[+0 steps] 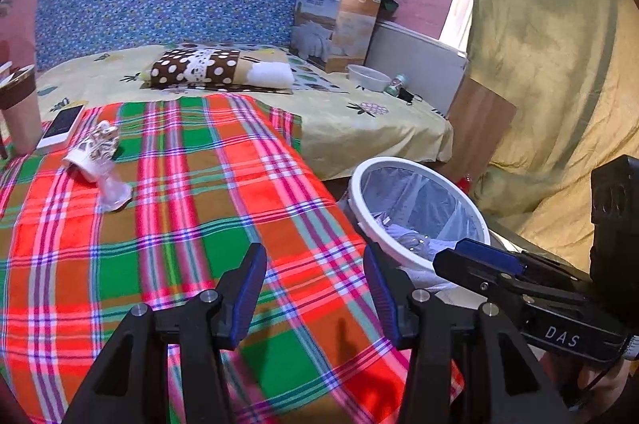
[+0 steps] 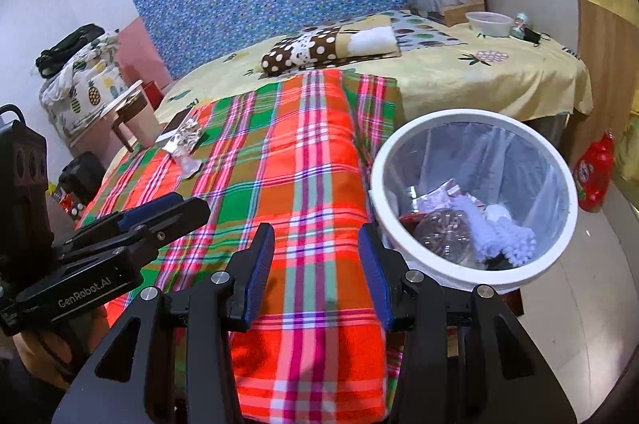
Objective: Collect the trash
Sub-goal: 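Move both tools back over the plaid cloth toward the remaining cups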
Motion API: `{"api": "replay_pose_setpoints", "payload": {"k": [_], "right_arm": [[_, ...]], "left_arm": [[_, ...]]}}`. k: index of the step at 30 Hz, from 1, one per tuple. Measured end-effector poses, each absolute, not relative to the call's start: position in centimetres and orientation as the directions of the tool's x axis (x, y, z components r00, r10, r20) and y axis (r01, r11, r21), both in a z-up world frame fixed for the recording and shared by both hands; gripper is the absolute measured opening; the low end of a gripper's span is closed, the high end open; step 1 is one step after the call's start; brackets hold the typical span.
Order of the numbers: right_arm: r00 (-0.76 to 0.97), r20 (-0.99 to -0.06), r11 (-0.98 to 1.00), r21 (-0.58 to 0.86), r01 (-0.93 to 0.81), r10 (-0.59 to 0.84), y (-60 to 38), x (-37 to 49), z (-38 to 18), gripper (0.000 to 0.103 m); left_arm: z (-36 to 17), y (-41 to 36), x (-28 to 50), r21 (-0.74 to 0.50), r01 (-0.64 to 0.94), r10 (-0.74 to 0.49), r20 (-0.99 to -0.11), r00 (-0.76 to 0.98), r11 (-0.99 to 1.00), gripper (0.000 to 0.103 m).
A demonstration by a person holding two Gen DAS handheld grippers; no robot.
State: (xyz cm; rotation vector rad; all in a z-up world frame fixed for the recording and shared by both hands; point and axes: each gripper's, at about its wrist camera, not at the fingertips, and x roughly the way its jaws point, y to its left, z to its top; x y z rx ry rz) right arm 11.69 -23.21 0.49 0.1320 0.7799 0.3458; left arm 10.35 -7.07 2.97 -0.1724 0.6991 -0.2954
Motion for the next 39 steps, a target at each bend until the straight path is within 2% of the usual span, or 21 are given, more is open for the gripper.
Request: {"api": "replay_pose_setpoints", "payload": {"k": [23, 39], "right_arm": [[0.567, -0.674, 0.864, 0.23, -0.448, 0.474, -15.6, 12.5, 1.5, 0.046], [0.52, -0.692, 0.825, 0.199, -0.529, 0.501, -10.2, 14.1, 1.7, 0.046]], "left_arm": [[3.1, 2.4, 7.7, -0.248, 0.016, -0.17, -0.615, 0.77, 0.969, 0.05], [2.9, 8.9, 8.0, -0.215, -0.07, -0.084, -0.631, 0.771, 0.974, 0.05]]}}
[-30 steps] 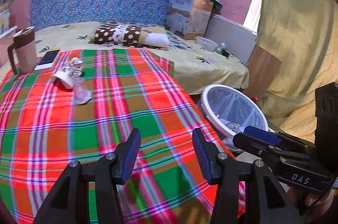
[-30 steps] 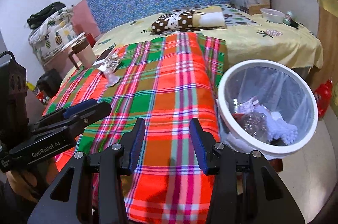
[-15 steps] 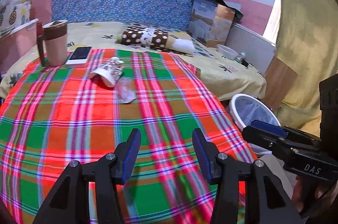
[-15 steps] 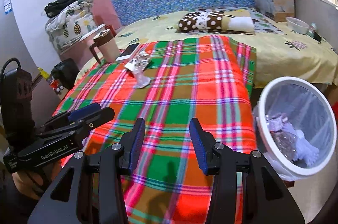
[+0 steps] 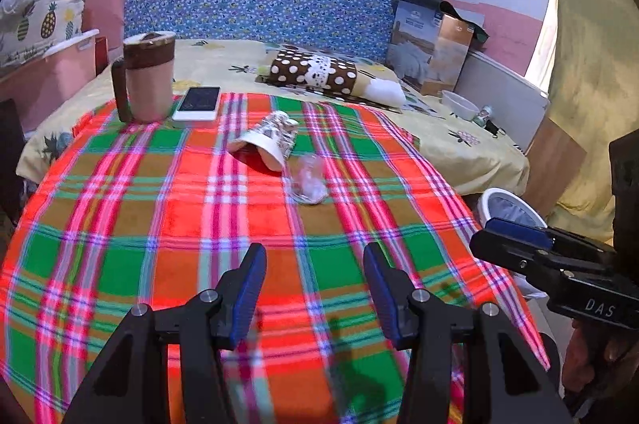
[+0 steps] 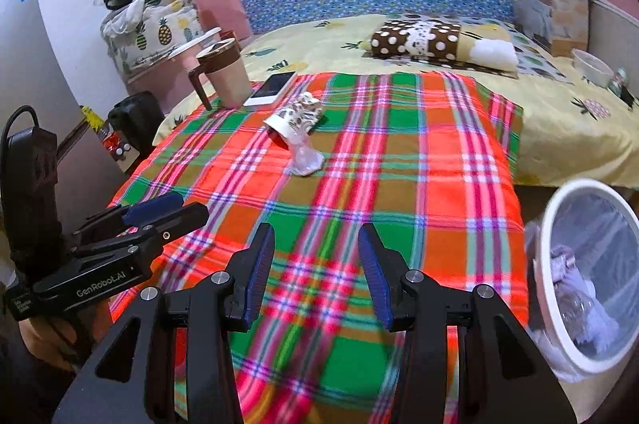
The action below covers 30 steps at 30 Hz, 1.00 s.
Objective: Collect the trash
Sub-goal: 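Move both tools back over the plaid cloth toward the remaining cups, then grasp the white patterned paper cup with the left tool while the right tool grasps the small clear cup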
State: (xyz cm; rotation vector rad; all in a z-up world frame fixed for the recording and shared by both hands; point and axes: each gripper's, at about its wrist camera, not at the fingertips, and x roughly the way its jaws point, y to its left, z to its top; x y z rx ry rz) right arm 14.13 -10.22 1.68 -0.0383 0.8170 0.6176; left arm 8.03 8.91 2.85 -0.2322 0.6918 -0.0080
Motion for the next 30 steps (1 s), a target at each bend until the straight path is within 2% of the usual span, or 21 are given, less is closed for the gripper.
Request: {"api": "replay_pose_setpoints", "payload": {"k": [12, 30], "right_arm": [[0.486, -0.707, 0.8, 0.188, -0.57, 0.513, -6.0, 16.9, 1.1, 0.046], [0.45, -0.762, 0.809, 0.161, -0.565, 0.465, -1.6, 22.3, -1.8, 0.046]], "left_arm": [[3.8, 14.4, 10.3, -0.156, -0.116, -0.011, -0.639, 0.769, 0.981, 0.05], [3.7, 17.3, 13.5, -0.132, -0.09, -0.021, -0.666, 0.745, 0.987, 0.05]]}}
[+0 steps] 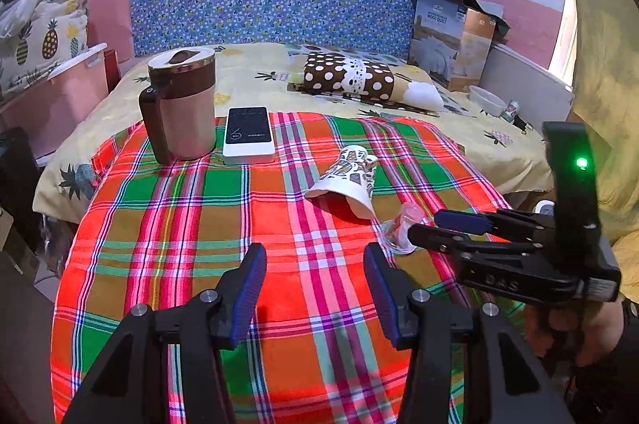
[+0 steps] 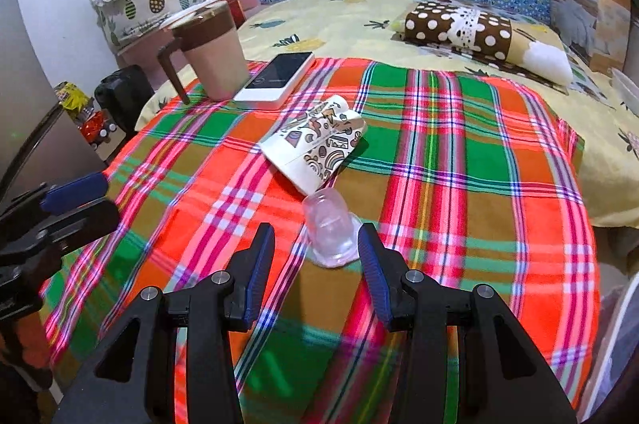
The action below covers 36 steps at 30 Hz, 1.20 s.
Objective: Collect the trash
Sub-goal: 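Grasp the white patterned paper cup with the left tool while the right tool grasps the small clear cup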
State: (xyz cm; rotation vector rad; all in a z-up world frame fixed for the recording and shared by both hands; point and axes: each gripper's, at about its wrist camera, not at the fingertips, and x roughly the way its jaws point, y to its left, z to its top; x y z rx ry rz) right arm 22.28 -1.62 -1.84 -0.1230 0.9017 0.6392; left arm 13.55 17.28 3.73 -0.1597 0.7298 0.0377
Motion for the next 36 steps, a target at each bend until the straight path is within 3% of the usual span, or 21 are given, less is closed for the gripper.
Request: {"api": "replay_pose_setpoints", "payload": {"k": [3, 4, 5, 18, 25, 36], "right_arm": [[0.441, -0.769, 0.812, 0.168, -0.559, 0.462, -1.4, 23.0, -2.4, 0.045], [0.439, -0.77, 0.811, 0.169, -0.56, 0.463, -1.2, 23.2, -2.6, 0.043], [0.436, -0.775, 0.811, 0.163, -0.562, 0.458, -1.1, 23.4, -2.8, 0.033], [0.479, -0.734, 0.817, 0.178, -0.549, 0.482, -4.0, 22.9, -1.4, 0.033], [0.489, -0.729, 0.828, 0.188, -0.529, 0.478, -5.9, 23.2, -1.7, 0.033], [0.486, -0.722, 0.827, 0.211, -0.522, 0.492, -7.3, 23.9, -2.1, 0.033]], "left_arm": [[3.5, 17.7, 13.9, -0.136, -0.104, -0.015, -0.674, 0.739, 0.985, 0.05], [3.4, 17.9, 14.2, -0.14, -0.107, -0.016, -0.676, 0.737, 0.984, 0.05], [3.3, 17.9, 14.4, -0.142, -0.109, -0.017, -0.678, 0.735, 0.984, 0.05], [1.5, 15.9, 19.4, -0.237, -0.084, -0.112, -0.708, 0.698, 0.968, 0.05], [-1.6, 16.0, 23.4, -0.433, -0.127, -0.239, -0.692, 0.681, 0.892, 0.05], [-3.7, 16.9, 26.5, -0.498, -0.196, -0.232, -0.671, 0.705, 0.845, 0.05]]}}
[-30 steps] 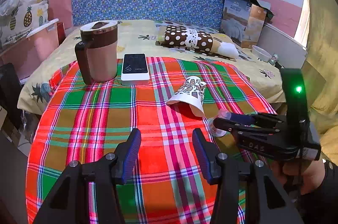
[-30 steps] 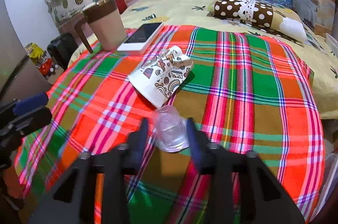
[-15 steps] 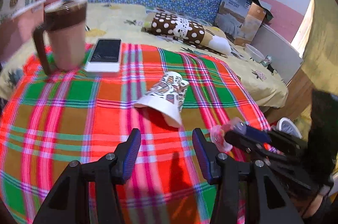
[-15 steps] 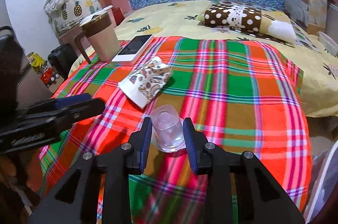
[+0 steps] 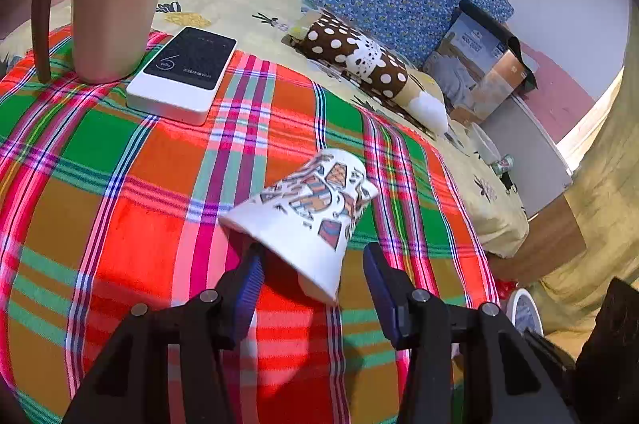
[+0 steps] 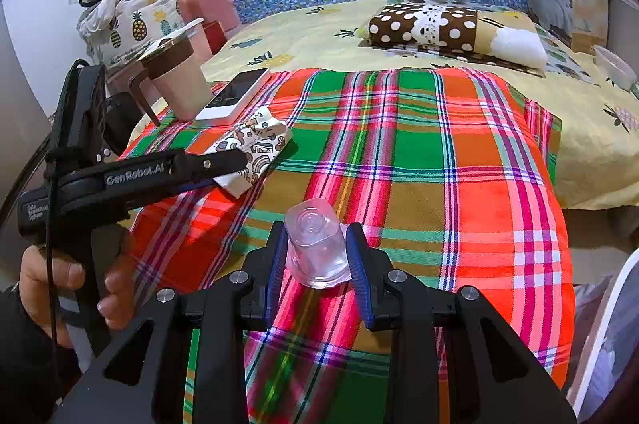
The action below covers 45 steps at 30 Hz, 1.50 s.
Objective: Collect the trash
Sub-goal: 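Grasp the white patterned paper cup with the left tool while the right tool grasps the small clear cup, then carry the paper cup and small clear cup over the white bin with both tools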
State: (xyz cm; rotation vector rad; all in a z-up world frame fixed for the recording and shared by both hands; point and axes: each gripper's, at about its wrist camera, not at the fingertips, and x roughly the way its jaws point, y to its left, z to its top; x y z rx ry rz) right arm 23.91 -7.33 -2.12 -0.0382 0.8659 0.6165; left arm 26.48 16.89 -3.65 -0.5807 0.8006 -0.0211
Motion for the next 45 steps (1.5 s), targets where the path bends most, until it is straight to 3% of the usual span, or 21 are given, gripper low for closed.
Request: {"api": "replay_pose_setpoints", "payload": {"k": [3, 7, 21, 45], "right_arm": [[0.485, -0.722, 0.827, 0.216, -0.52, 0.493, -7.5, 23.9, -2.3, 0.033], [0.488, -0.721, 0.828, 0.214, -0.519, 0.492, -7.7, 23.9, -2.2, 0.033], [0.538, -0.691, 0.848, 0.213, -0.486, 0.482, -10.7, 21.4, -0.5, 0.033], [0.635, -0.636, 0.889, 0.203, -0.411, 0.439, -16.3, 15.4, 2.1, 0.033]], "left_arm": [[-3.6, 16.8, 27.1, -0.488, -0.192, -0.229, -0.675, 0.701, 0.851, 0.028], [-3.1, 16.1, 27.1, -0.47, -0.167, -0.227, -0.669, 0.708, 0.867, 0.017], [1.4, 12.0, 21.2, -0.398, -0.059, -0.223, -0.625, 0.748, 0.915, 0.017], [3.8, 1.7, 11.5, -0.411, 0.122, -0.37, -0.602, 0.708, 0.903, 0.017]]}}
